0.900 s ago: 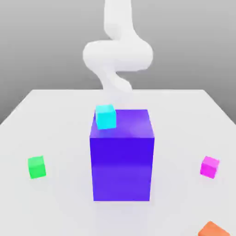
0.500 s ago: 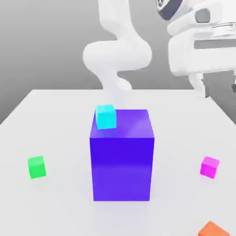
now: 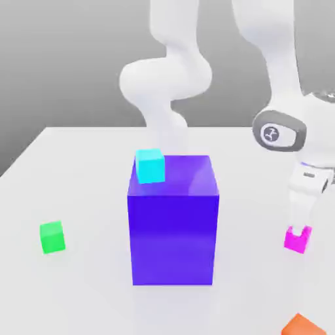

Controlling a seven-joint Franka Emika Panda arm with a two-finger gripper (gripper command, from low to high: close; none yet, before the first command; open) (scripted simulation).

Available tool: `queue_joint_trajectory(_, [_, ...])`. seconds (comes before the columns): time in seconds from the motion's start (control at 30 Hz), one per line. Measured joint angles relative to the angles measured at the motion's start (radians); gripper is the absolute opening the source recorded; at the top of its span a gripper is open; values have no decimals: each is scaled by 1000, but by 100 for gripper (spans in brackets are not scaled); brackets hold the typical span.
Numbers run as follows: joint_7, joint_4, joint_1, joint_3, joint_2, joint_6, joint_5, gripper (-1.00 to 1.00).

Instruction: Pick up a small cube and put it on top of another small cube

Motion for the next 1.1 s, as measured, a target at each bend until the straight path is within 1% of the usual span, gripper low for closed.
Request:
queue_joint_trajectory(0.03, [19,8,33,-38,36,29,-23,0])
queue_joint_trajectory(0.07, [29,12,49,-57,54,43,-36,-100])
queue_joint_trajectory(0.27, [36,15,57,-66,63,51,-45,-100])
queue_joint_trajectory(0.3, [29,11,46,-53,50,40,-36,-100])
queue_joint_trajectory(0.33, [14,5,28,-31,26,22,-17,-100])
queue_joint_trajectory(0.5, [-121,-33,-44,82,-146,-107,161,-100])
queue_joint_trajectory(0.53, [-144,-18,-50,89,-164,-118,186,-100])
queue_joint_trajectory(0.6, [-139,-5,-101,52,-195,-135,208,-100])
queue_joint_trajectory(0.8, [-44,19,-378,-89,-270,-172,223,-100])
queue_joint_trajectory(1.1, [154,-24,-776,-287,-362,-228,219,-100])
